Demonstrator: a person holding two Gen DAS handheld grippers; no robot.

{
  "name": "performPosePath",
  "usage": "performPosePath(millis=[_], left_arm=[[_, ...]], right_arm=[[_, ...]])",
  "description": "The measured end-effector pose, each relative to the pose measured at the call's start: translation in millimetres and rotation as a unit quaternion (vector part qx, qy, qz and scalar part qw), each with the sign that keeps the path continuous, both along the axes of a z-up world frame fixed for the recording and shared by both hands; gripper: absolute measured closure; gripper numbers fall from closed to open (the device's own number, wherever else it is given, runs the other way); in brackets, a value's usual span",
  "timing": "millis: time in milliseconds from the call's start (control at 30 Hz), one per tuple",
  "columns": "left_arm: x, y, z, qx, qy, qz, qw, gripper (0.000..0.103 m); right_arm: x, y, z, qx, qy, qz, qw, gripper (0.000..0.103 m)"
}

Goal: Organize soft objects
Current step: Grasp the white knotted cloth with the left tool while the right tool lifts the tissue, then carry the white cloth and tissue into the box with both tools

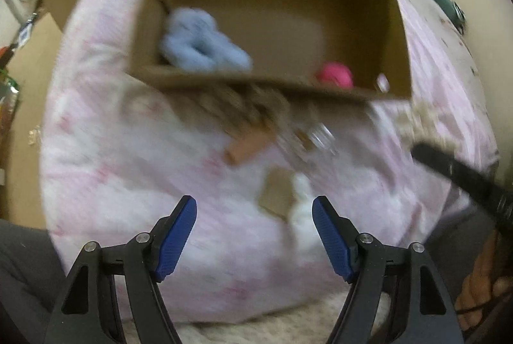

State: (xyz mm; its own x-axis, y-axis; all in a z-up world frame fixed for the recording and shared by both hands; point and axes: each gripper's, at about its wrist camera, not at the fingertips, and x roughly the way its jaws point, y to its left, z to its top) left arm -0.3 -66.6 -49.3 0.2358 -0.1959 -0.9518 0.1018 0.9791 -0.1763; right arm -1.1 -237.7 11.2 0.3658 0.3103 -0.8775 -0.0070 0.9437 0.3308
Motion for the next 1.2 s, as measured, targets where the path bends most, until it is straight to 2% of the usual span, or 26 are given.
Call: performPosePath(millis=[100, 233, 300, 367, 567, 667, 900, 967, 1033, 1133, 1200], left_arm=[[-5, -20, -10, -0.003, 0.005, -0.009, 0.9999, 0.031], [0, -38, -30, -0.009, 0.037, -0.013, 0.9992, 0.033], [1, -46, -38, 0.0, 0.041, -0.021, 0.9989, 0.047], [3, -49, -45, 0.009, 0.046, -0.019, 0.9987, 0.056], [3, -41, -48, -0.014, 0.058, -0.017, 0.9981, 0.08], [-1, -37, -39, -0.014, 0.052, -0.025, 0.9982, 0.08], [-2, -3, -6, 0.019, 0.012, -0.022, 0.9995, 0.08], [0, 10, -4, 0.027, 0.014, -0.012, 0.9995, 0.08], [2, 22, -1, 0.013, 0.025, -0.002, 0.9996, 0.08], [5, 41, 5, 0.029, 0.012, 0.013, 0.9994, 0.08], [7, 52, 4, 0.033, 0.021, 0.03, 0.9988, 0.08]], right_arm=[[7, -18, -1, 0.019, 0.004, -0.024, 1.0, 0.084], [4, -32, -8, 0.051, 0.01, -0.04, 0.998, 0.084], [5, -36, -10, 0.065, 0.014, -0.047, 0.997, 0.084], [3, -36, -13, 0.073, 0.015, -0.048, 0.996, 0.084], [0, -34, -10, 0.076, 0.01, -0.041, 0.996, 0.084], [1, -33, -11, 0.079, 0.012, -0.038, 0.996, 0.084], [4, -27, -13, 0.076, 0.017, -0.028, 0.997, 0.084], [4, -25, -14, 0.072, 0.018, -0.026, 0.997, 0.084], [5, -22, -15, 0.066, 0.021, -0.022, 0.997, 0.084], [5, -19, -15, 0.059, 0.021, -0.015, 0.998, 0.084], [5, -15, -16, 0.056, 0.021, -0.008, 0.998, 0.084]])
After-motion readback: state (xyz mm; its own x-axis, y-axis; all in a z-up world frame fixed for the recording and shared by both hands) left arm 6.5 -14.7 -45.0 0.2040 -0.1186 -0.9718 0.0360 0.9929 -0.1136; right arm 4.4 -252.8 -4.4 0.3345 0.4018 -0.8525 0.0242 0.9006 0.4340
